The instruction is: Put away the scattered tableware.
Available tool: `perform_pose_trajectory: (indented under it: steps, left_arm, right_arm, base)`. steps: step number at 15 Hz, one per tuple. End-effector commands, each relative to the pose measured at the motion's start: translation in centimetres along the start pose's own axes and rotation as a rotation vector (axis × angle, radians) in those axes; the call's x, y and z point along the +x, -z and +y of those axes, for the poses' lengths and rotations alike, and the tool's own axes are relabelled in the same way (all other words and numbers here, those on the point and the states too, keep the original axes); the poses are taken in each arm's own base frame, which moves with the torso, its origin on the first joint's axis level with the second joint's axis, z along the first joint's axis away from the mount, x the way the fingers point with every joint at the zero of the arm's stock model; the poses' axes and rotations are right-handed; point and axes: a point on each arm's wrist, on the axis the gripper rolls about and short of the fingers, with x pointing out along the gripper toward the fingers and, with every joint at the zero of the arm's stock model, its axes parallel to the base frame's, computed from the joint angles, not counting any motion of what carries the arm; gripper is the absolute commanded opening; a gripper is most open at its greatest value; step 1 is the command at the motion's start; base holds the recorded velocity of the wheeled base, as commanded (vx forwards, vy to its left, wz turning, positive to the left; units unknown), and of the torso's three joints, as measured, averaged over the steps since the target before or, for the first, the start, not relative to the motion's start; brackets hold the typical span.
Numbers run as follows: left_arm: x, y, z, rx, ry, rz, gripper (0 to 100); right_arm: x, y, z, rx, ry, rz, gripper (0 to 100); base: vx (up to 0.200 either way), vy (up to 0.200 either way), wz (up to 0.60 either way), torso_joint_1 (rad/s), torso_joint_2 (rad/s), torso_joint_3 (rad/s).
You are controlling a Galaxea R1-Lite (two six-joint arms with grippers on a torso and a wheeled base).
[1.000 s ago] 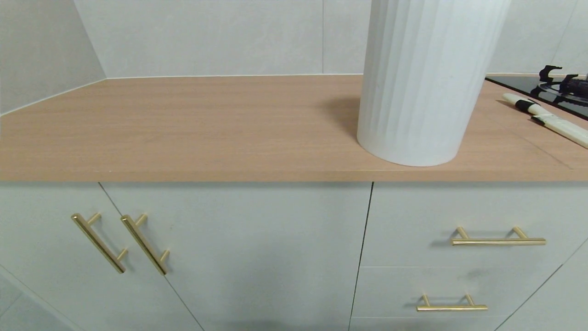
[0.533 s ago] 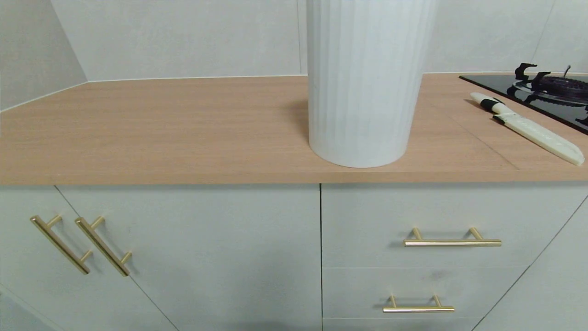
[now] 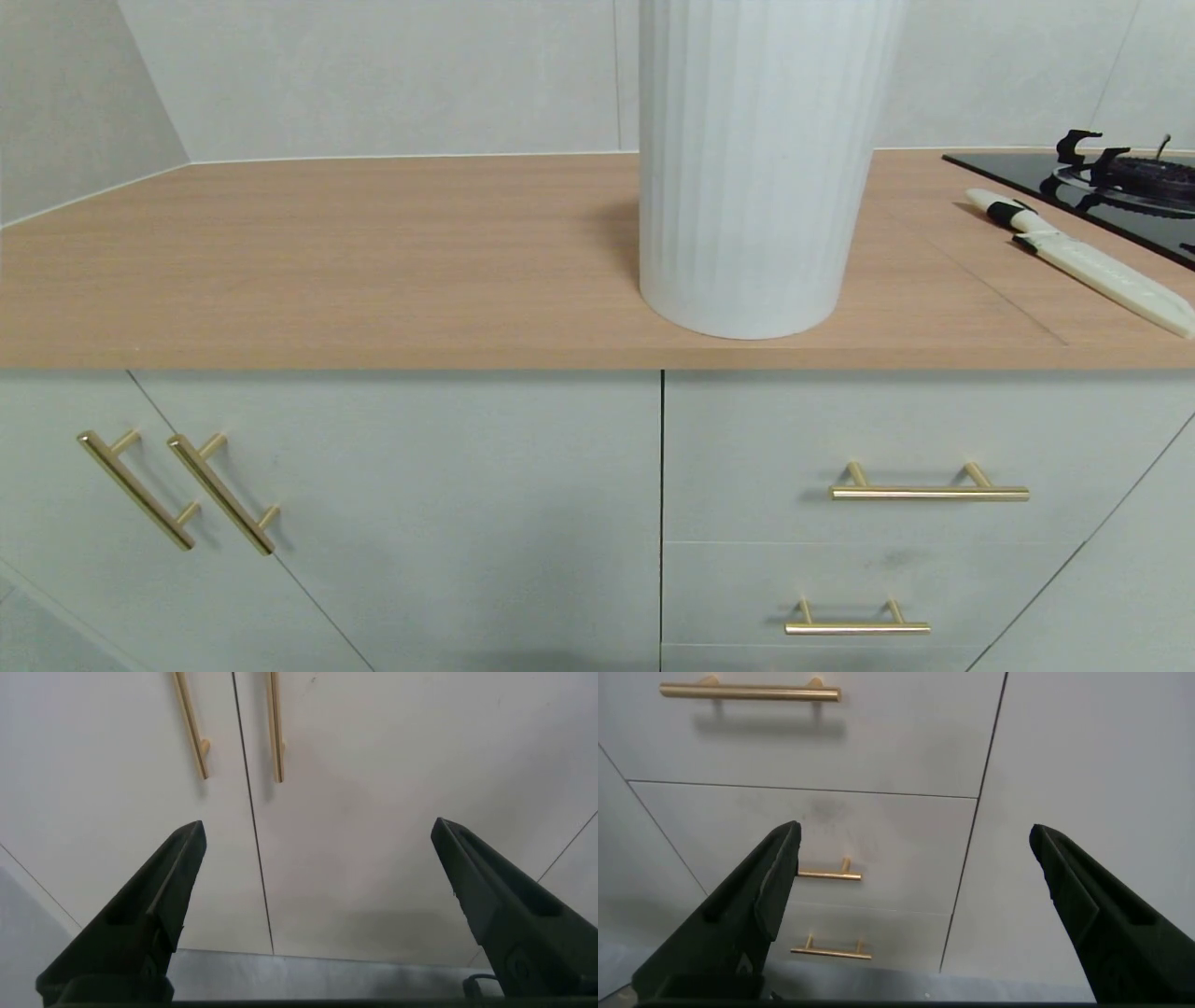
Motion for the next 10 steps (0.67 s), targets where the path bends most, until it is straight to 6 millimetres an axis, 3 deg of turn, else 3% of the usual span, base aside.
perform_pose_trajectory:
  steps: [1, 10]
  left_arm:
    - [0.00, -0.01, 0.00, -0.001, 0.000, 0.000, 100]
    - [0.00, -0.01, 0.00, -0.001, 0.000, 0.000, 100]
  right_arm:
    - [0.01, 0.00, 0.00, -0.001, -0.001, 0.001, 100]
    - [0.00, -0.05, 0.00, -0.001, -0.001, 0.000, 100]
  base:
    - [0.000, 0.000, 0.00, 0.000, 0.00, 0.000]
    - [0.000, 0.000, 0.00, 0.005, -0.02, -0.015]
